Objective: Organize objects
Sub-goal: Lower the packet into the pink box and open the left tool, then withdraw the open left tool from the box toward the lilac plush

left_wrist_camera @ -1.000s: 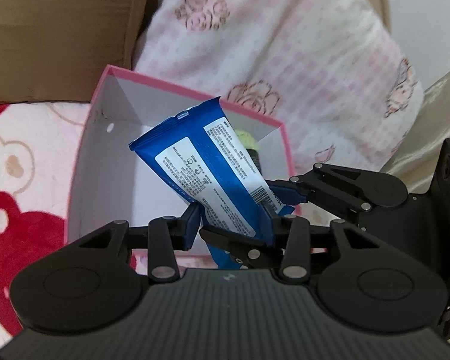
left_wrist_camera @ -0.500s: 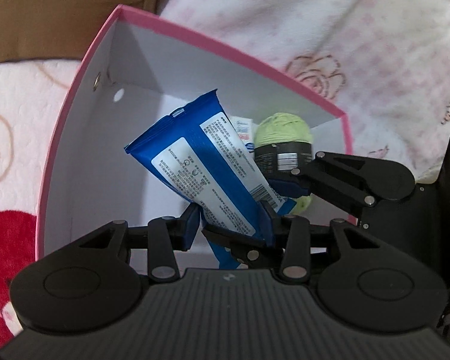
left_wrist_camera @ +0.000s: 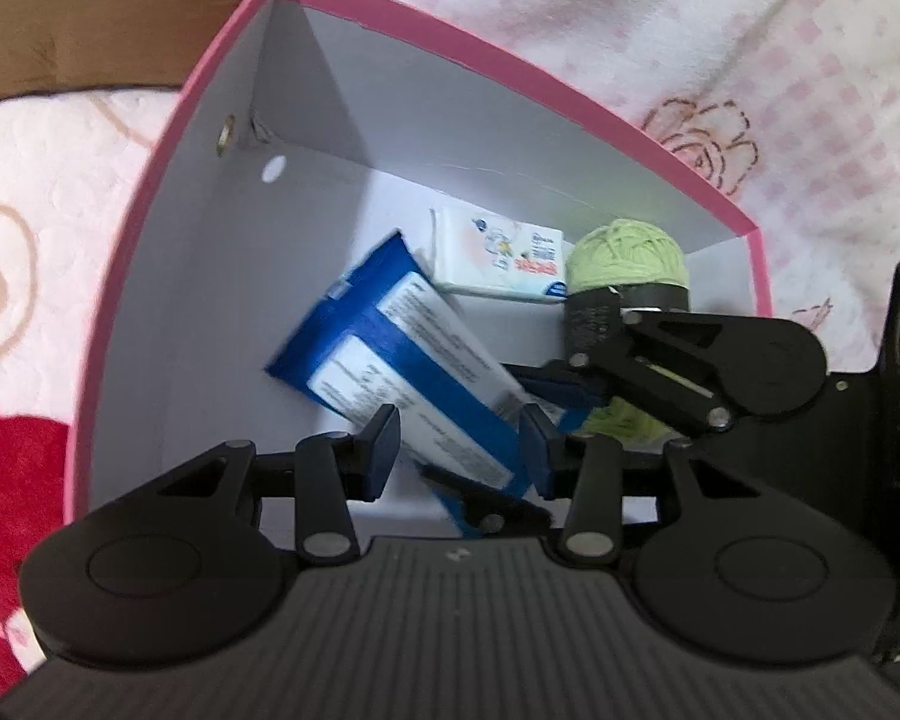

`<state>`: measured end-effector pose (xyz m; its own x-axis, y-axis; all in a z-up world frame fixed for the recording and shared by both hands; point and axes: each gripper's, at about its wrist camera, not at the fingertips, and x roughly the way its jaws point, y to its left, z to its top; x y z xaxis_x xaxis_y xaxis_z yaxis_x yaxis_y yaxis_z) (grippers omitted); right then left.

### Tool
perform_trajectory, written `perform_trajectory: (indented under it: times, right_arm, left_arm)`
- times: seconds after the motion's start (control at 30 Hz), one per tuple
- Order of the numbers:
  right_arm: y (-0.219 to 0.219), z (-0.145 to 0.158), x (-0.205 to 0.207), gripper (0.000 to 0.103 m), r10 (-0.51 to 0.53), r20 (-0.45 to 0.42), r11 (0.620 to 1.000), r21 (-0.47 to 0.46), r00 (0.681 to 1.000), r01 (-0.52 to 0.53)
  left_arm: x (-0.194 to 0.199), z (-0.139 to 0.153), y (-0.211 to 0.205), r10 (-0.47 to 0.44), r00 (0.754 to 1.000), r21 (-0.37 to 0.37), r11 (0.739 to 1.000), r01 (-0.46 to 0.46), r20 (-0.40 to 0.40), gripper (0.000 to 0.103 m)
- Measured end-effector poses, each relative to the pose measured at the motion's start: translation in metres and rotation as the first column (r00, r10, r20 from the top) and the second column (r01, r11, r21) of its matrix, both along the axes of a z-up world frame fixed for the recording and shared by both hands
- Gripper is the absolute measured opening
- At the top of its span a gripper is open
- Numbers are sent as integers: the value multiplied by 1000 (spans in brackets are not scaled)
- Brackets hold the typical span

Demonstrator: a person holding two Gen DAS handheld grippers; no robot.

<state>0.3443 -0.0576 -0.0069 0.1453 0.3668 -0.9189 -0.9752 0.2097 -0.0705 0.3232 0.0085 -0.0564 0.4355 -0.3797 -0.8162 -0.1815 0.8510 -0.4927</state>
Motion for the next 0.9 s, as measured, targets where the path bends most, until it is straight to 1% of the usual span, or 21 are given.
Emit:
perform_trajectory:
  times: [0.13, 0.17, 0.2, 0.3, 0.37, 0.43, 0.47, 0.5, 0.53, 0.57, 0.6, 0.63, 0.7, 0.77, 0.83, 0.87, 0.9]
  right_arm:
    - [-1, -3, -2, 51, 23, 43, 998, -60, 999, -21]
    - [-2, -3, -2, 55, 22, 55, 996, -85, 998, -17]
    - [-4, -1, -1, 56, 10, 69, 995, -100, 998, -3]
    - [-13, 7, -1, 60, -19, 85, 995, -94, 996, 27]
    - [-19, 10, -2, 64, -58, 101, 994, -86, 993, 67]
    - [-25, 15, -6, 64, -101, 130, 991, -73, 986, 111]
    - [-29, 18, -9, 63, -122, 130, 990, -59, 984, 130]
    - [-33, 21, -10, 61, -154, 121, 986, -37, 981, 160]
    - [-35, 24, -9, 43, -195, 92, 980, -18, 977, 197]
    - [-37, 28, -2, 34, -243, 37, 970, 4, 969, 243]
    - [-44, 32, 2, 34, -294, -34, 955, 39, 955, 295]
    - [-51, 36, 8, 34, -330, -78, 939, 70, 941, 336]
    - [-58, 37, 11, 34, -391, -119, 910, 97, 913, 402]
    - [-56, 31, 12, 34, -424, -156, 893, 94, 892, 440]
    - [-56, 22, 13, 34, -456, -169, 880, 63, 874, 471]
    - [-53, 11, 13, 39, -485, -163, 868, 31, 859, 495]
    - [-53, 4, 15, 41, -525, -151, 848, -1, 838, 531]
  left_arm:
    - [-1, -1, 7, 10, 1000, 37, 999, -10, 15, 42]
    - [-1, 0, 8, 8, 1000, 48, 999, -9, 26, 42]
    - [0, 1, 9, 6, 999, 61, 998, -8, 33, 42]
    - [4, 2, 6, -4, 999, 102, 995, 0, 44, 42]
    - [7, 1, 2, -20, 999, 123, 992, 14, 49, 42]
    - [9, 0, -2, -23, 999, 155, 988, 15, 46, 42]
    - [9, -2, -3, -30, 998, 167, 986, 21, 48, 42]
    - [10, -4, -6, -34, 998, 180, 983, 25, 46, 42]
    - [11, -6, -7, -34, 999, 200, 980, 26, 38, 42]
    - [12, -7, -10, -38, 999, 222, 975, 29, 33, 42]
    - [13, -8, -12, -41, 999, 236, 971, 32, 34, 42]
    - [15, -10, -14, -42, 999, 250, 968, 33, 32, 42]
    - [19, -11, -16, -43, 999, 267, 963, 34, 29, 41]
    - [22, -12, -17, -47, 999, 280, 959, 38, 24, 41]
    - [23, -14, -19, -57, 998, 294, 954, 53, 6, 40]
    - [24, -16, -19, -55, 998, 292, 955, 55, -8, 39]
    - [24, -18, -19, -50, 999, 282, 958, 54, -19, 38]
